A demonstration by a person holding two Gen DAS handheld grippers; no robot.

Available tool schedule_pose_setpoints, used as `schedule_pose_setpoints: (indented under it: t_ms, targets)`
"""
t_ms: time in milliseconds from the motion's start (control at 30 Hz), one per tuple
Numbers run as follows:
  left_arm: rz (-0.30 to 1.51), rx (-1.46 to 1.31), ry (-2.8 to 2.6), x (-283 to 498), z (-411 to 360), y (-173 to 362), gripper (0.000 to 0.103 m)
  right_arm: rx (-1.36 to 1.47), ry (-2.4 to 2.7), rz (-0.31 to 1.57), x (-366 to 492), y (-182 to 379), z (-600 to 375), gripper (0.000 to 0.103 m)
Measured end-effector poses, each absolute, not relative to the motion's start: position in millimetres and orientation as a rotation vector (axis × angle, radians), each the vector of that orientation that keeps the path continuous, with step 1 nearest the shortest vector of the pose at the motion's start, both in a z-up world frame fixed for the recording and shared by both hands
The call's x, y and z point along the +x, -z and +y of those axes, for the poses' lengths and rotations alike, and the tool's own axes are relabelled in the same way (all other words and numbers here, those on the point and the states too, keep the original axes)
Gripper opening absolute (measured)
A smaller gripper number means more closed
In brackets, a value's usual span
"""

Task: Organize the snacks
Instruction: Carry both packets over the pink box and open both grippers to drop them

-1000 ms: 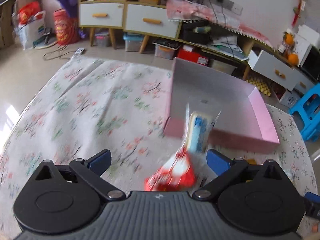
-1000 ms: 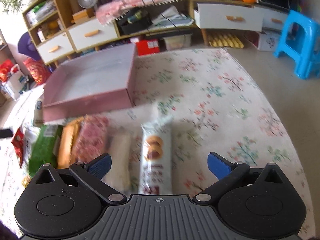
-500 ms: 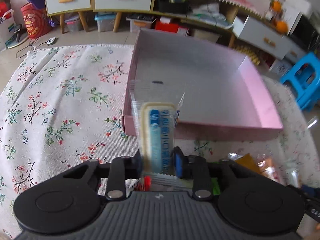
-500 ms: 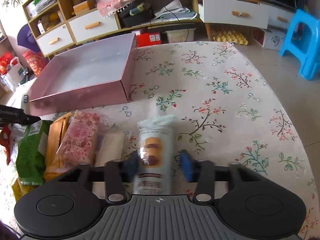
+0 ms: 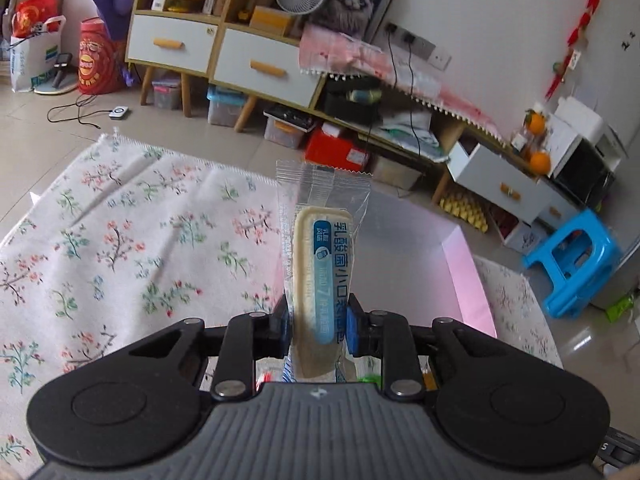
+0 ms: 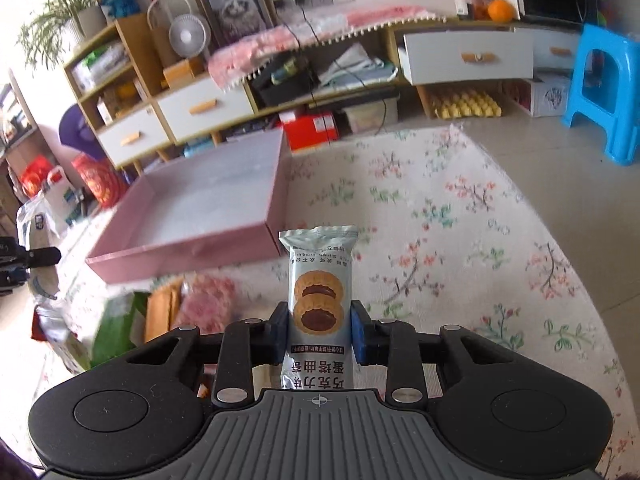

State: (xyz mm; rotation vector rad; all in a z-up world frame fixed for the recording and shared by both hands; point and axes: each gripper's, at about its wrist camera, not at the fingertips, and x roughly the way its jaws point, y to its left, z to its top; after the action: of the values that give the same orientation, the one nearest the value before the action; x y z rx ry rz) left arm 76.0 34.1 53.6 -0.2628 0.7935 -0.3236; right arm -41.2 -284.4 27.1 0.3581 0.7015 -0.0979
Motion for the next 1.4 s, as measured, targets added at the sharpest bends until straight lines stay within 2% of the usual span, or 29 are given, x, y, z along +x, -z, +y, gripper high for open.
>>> schedule_pose_setpoints:
  t_ms: [167,333,400,667,733,867,900,967,1067,1133,1200,1400]
  targets:
    - [0.766,-0.241,0.343,92.5,24.1,-62.8,0.023,0.405,0.011,0.657,-12.2,-47.7,-280.5,0.029]
    - [0.776,-0.184,0.367,125.0,-6.6,-57.7,0.023,0.480,-0.082,0.631,51.9,-64.9,-273.4,0.029]
    - [0.784,-0.142,0.383,139.2,-18.5,-50.0,0.023,0.531,-0.096,0.659,85.3,-63.0,-273.0,0.029]
    - [0.845,0.013,0.310,168.2,-41.5,-11.8,0.024,0.444,0.022,0.749,160.1,-39.2,-252.8,0.030]
    - [0.839,0.044,0.288,166.9,-41.7,-10.9,0.028,0.412,0.049,0.793,166.8,-29.0,-247.5,0.032]
    - [0.814,0.043,0.267,155.5,-28.6,-22.2,0.044,0.364,0.111,0.818,159.2,-26.0,-243.5,0.034]
    - [0.809,0.035,0.266,150.9,-23.7,-27.8,0.049,0.369,0.107,0.802,152.0,-30.0,-244.2,0.044]
    - [0.801,0.024,0.251,134.2,-11.0,-39.6,0.053,0.392,0.106,0.770,129.6,-41.0,-246.8,0.054]
    - [0.780,-0.005,0.239,103.8,7.8,-58.5,0.065,0.454,0.082,0.742,90.3,-56.8,-250.9,0.056]
    - [0.771,-0.060,0.227,80.0,20.5,-68.2,0.078,0.526,0.058,0.728,61.8,-64.3,-254.7,0.065]
    - [0.779,-0.123,0.237,58.0,30.6,-75.2,0.084,0.582,0.044,0.712,31.5,-68.9,-256.8,0.079]
    - [0.825,-0.180,0.246,2.9,47.6,-96.1,0.085,0.687,0.030,0.746,-34.8,-72.1,-253.5,0.085]
